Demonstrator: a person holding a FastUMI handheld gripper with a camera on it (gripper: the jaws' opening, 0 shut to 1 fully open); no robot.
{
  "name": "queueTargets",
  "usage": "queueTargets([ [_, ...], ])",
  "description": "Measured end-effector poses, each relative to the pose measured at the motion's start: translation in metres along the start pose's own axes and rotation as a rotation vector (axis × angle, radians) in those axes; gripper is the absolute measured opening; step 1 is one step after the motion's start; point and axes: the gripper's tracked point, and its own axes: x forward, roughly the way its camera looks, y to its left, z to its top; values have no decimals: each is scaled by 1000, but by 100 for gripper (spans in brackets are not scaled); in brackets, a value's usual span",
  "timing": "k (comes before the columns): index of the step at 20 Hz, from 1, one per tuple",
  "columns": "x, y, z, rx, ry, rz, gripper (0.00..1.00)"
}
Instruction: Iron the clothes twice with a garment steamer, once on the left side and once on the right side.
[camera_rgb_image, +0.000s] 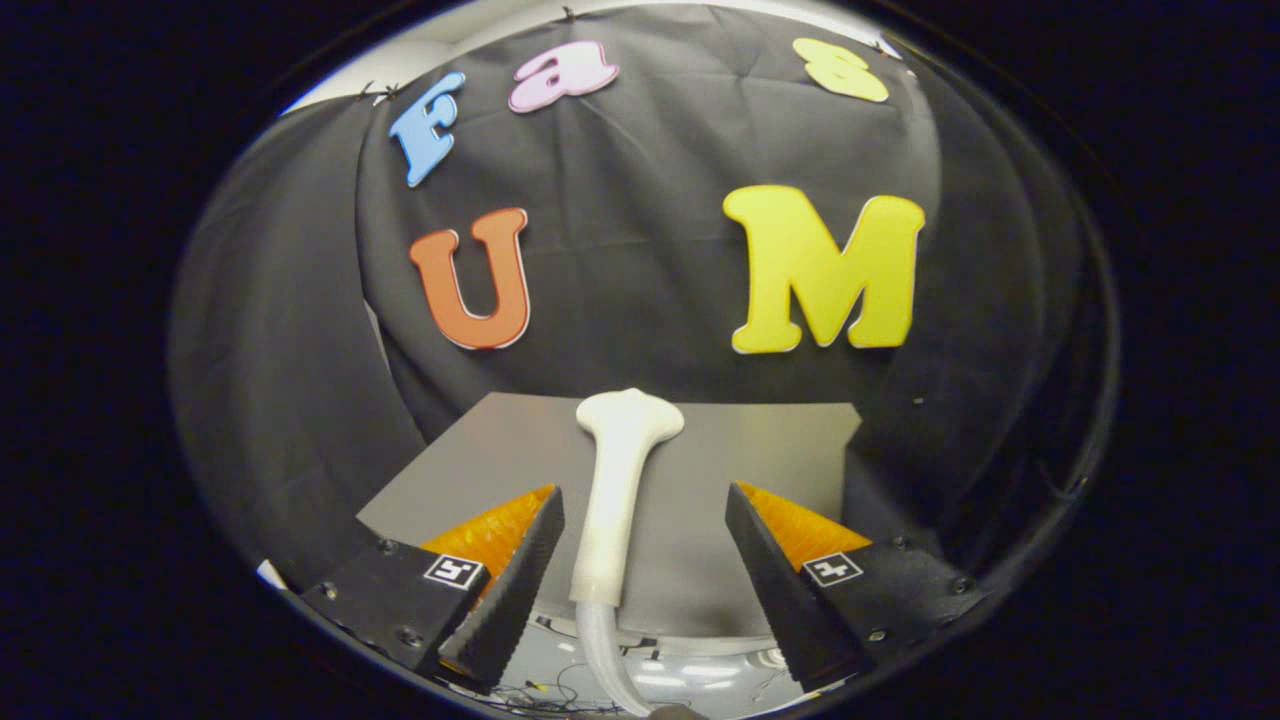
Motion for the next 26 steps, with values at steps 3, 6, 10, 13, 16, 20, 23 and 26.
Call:
queueTargets([
  [3,39,8,-14,8,79,-3,100],
  [6,65,11,-24,25,137,-5,98],
  [10,83,9,-31,55,167,-21,77],
  [13,90,10,-34,47,180,-22,63],
  [16,92,13,-36,32,188,-43,42],
  [20,89,13,-33,54,188,-38,38],
  [23,80,12,-21,44,130,-25,35],
  [26,47,19,-5,-4,42,-5,35],
])
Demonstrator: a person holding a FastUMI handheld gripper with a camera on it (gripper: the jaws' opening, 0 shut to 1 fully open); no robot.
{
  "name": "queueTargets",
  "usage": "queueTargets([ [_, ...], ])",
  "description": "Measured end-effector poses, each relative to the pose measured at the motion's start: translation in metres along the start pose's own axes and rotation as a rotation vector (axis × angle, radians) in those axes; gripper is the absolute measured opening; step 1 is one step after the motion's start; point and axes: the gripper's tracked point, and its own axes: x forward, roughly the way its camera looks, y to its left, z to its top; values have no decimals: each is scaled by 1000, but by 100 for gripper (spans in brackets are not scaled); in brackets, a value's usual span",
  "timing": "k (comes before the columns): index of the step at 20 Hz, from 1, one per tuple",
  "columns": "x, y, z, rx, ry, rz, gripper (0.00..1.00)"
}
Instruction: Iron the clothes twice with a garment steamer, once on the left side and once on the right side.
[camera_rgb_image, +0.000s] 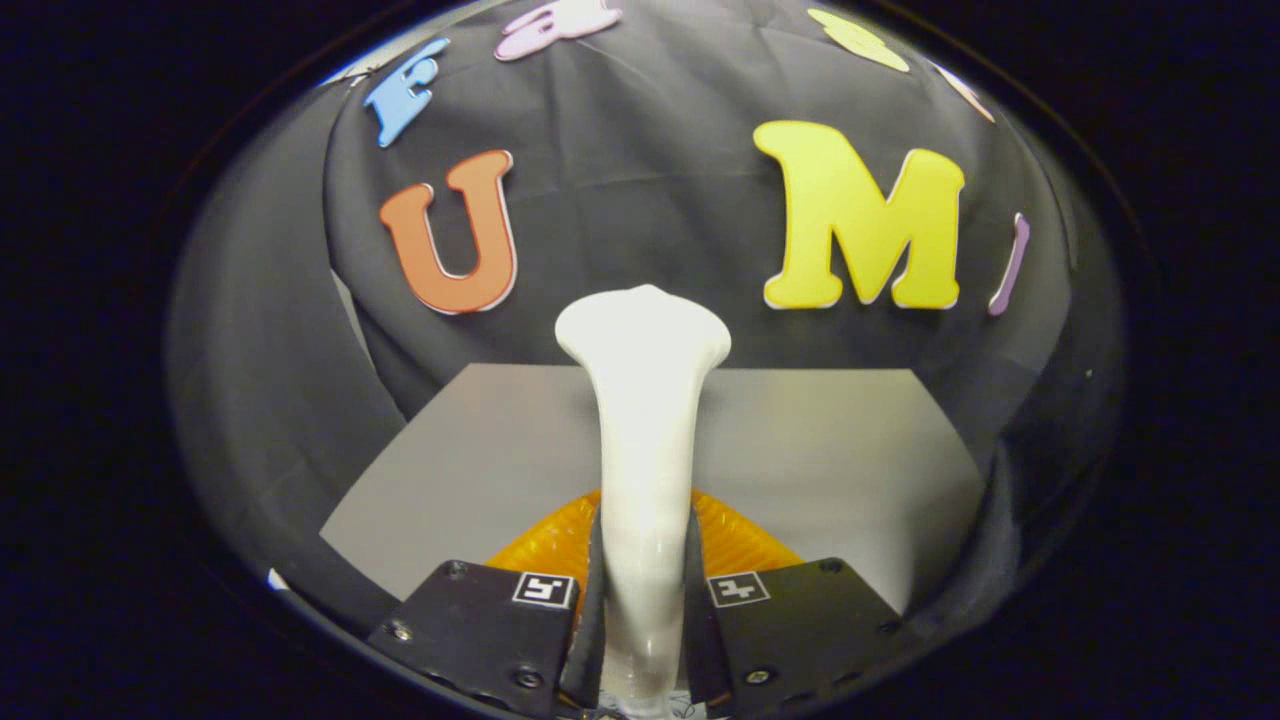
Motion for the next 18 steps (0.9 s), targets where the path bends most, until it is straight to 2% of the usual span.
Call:
queueTargets([
  [6,-89,2,3,20,-119,77,35],
  [13,-228,-25,-2,20,-299,121,35],
  [18,-323,-79,-18,73,-381,77,35],
])
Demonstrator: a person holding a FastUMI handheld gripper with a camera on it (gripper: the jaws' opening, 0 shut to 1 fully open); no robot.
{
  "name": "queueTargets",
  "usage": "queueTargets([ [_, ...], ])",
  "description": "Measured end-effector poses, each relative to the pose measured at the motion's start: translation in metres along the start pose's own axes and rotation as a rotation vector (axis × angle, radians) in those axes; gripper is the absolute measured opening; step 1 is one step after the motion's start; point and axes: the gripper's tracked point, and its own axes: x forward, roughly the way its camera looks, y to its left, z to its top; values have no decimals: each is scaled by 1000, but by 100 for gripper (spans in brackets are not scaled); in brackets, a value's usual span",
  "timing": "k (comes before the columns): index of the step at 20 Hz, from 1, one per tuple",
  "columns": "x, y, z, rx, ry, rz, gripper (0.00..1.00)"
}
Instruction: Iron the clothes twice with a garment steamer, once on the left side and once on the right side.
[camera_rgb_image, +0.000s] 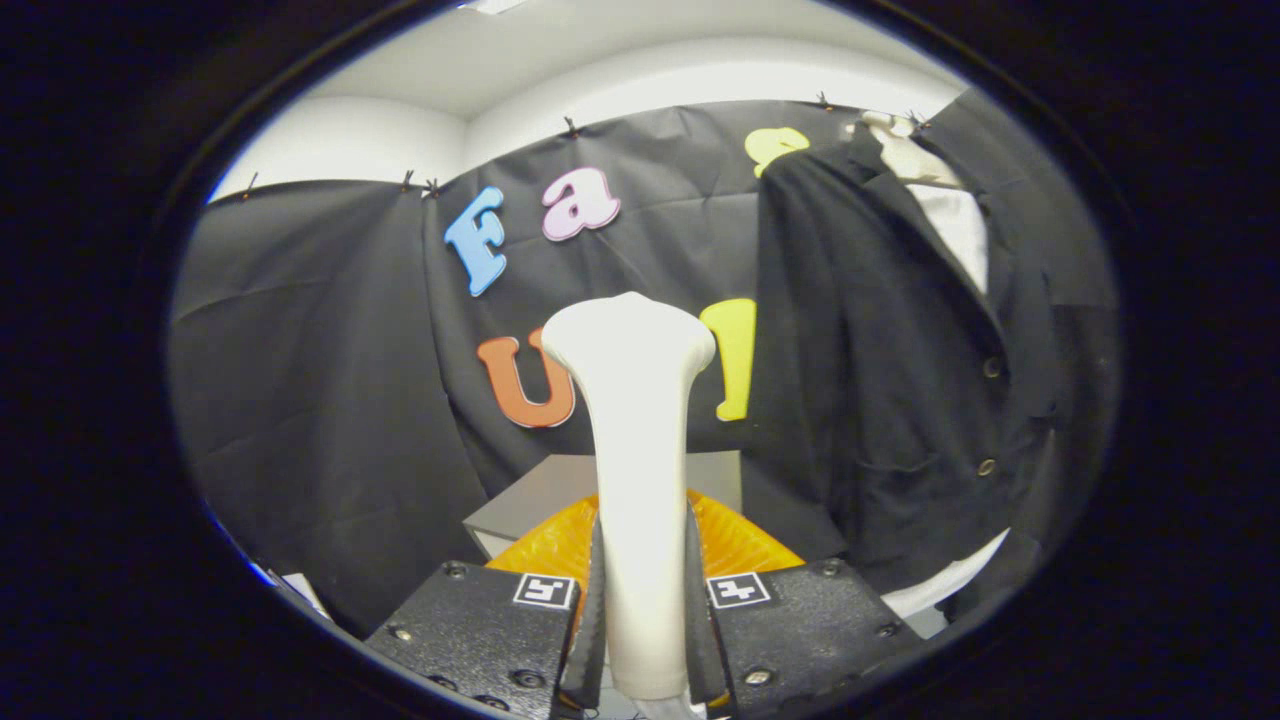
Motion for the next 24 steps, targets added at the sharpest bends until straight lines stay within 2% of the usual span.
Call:
queueTargets([
  [5,-64,-79,29,-14,-93,-147,35],
  [11,-86,-175,58,-36,-141,-303,35],
  [17,-52,-226,84,-39,-140,-351,35],
  [24,-7,-230,91,-64,-124,-378,35],
])
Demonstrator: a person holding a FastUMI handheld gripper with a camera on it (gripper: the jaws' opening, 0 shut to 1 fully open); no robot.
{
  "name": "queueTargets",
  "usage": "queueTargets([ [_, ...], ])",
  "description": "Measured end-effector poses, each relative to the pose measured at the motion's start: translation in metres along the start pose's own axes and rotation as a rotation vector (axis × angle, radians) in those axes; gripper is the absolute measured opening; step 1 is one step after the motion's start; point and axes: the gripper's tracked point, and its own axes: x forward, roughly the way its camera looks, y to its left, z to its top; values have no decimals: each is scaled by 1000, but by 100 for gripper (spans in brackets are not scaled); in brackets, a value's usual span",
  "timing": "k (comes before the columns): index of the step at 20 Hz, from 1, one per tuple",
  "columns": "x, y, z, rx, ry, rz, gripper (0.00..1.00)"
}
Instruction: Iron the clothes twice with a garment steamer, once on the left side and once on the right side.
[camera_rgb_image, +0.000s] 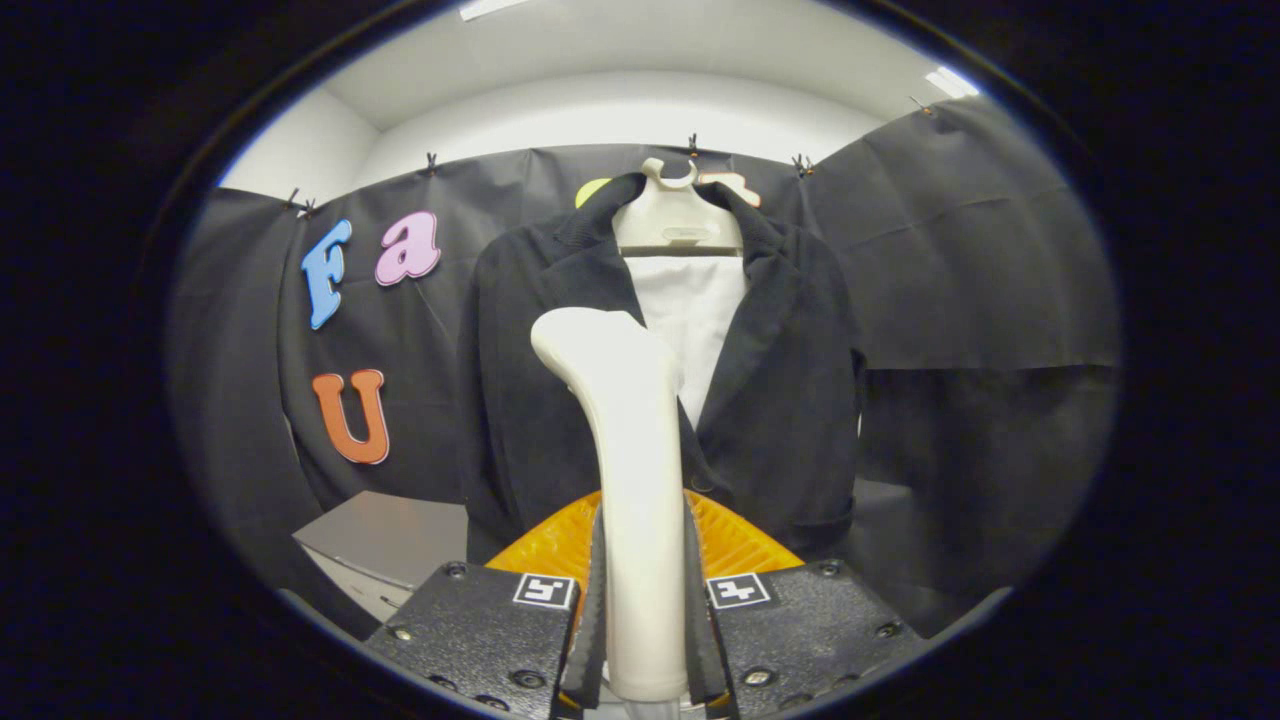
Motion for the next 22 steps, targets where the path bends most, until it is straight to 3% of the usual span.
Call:
queueTargets([
  [6,17,0,-33,-47,47,-30,35],
  [14,5,-9,-72,-85,91,-39,35],
  [22,-5,-19,-143,-84,207,-41,35],
])
